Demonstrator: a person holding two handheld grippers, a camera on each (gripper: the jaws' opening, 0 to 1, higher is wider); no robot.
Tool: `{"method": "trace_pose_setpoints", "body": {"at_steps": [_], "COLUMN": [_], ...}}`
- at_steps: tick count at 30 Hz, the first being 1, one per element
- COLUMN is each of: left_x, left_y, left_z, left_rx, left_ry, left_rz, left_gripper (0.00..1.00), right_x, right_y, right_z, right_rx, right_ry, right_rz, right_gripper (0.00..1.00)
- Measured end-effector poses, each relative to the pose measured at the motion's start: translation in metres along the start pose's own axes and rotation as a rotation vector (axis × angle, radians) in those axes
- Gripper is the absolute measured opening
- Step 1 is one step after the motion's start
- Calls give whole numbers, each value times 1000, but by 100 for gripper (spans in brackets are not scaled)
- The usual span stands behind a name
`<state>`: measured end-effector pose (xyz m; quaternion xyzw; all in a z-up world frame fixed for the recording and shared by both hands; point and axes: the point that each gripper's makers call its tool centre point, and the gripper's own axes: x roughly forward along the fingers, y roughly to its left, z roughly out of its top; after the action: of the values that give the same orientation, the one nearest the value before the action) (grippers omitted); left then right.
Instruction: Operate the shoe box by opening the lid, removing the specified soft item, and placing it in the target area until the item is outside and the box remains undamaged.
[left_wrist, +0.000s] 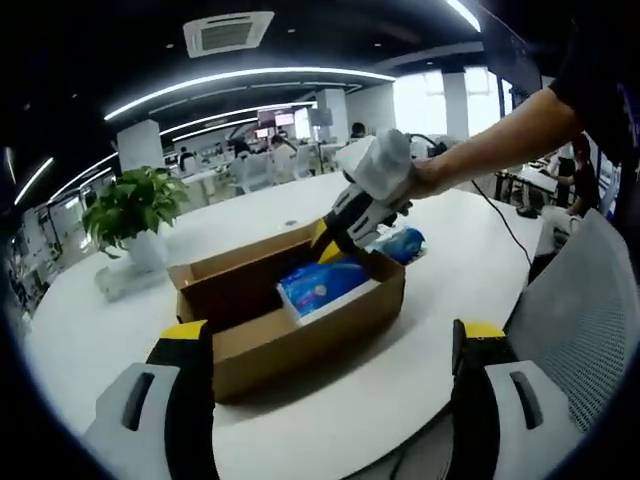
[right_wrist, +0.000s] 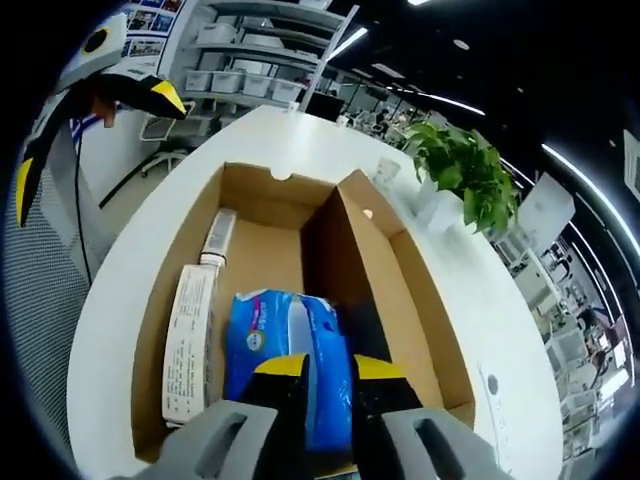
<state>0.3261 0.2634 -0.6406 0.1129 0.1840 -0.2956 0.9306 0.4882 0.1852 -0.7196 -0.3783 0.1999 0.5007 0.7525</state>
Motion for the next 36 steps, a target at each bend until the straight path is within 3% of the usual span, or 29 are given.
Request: {"method": "trace_pose_setpoints", "body": {"at_steps": [7,9,15,22,36], "left_x": [0,2,1,2,2], "left_y": [-9,-14,-4,-6,-6], "left_z": [-9,-8,-5,-11,-9], "left_rx": [22,-26,-65,-42,-21], "left_ry": [12,3,-25,4,-4], "left_rz": [-8,-41,-10,-12,-8], "left_gripper": [99,99,99,99,99], "right_x": [12,16,13,2,-17], "right_y": [2,1,-1,-7,-11], "right_z": [-10,-13,-12,3,40], "right_rx": [5,-8,-2,48,23], "right_ry": [39,53,46,-9,-99], "right_rz": [-13,-21,-48,-78,-110], "right_gripper": [0,0,0,0,0]}}
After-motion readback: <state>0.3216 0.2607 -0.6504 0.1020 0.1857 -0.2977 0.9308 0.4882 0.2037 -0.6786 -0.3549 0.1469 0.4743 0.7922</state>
